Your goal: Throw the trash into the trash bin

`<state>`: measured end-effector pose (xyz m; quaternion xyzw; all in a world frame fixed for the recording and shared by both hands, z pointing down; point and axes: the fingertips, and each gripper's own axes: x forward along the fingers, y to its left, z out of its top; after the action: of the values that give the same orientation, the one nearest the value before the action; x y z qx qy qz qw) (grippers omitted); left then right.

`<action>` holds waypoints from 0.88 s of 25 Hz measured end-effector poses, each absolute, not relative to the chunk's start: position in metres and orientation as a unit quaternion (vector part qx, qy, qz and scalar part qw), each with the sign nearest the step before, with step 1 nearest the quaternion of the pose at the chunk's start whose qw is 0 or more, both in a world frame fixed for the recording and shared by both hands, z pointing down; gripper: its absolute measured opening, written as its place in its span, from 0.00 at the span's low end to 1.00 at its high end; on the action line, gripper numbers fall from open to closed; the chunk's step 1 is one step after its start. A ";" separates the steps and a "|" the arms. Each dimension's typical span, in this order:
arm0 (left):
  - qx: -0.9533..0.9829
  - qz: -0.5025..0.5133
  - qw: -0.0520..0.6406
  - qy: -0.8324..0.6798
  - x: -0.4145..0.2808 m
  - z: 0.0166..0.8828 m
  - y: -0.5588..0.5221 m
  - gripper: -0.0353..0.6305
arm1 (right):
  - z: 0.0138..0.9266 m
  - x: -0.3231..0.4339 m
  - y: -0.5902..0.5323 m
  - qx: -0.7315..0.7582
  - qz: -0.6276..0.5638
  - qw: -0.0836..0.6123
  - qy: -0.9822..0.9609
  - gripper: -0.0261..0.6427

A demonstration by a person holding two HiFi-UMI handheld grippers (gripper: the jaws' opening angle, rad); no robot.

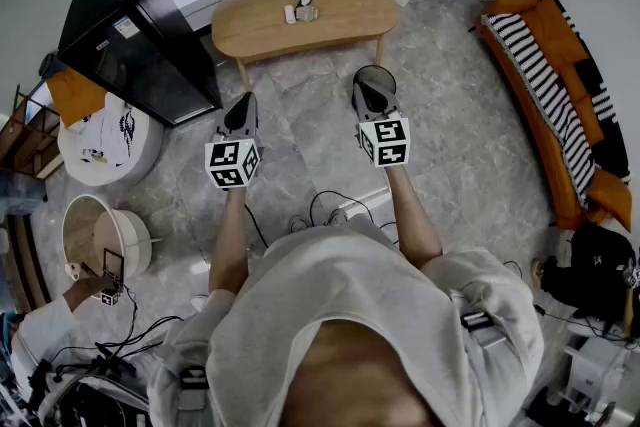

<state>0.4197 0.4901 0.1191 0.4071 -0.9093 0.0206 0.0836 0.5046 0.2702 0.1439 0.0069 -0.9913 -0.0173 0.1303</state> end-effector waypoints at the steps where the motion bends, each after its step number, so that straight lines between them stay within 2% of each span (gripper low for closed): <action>1: 0.407 0.021 0.084 -0.909 0.420 0.119 0.489 0.08 | 0.144 0.505 0.270 0.006 -0.017 0.131 -0.991 0.08; 22: 0.383 0.016 0.103 -0.918 0.419 0.141 0.443 0.08 | 0.166 0.487 0.228 -0.019 -0.014 0.132 -0.991 0.08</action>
<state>0.4193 0.4428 0.1409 0.3833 -0.9178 0.0163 0.1025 0.4869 0.2276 0.1660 -0.0188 -0.9910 -0.0136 0.1320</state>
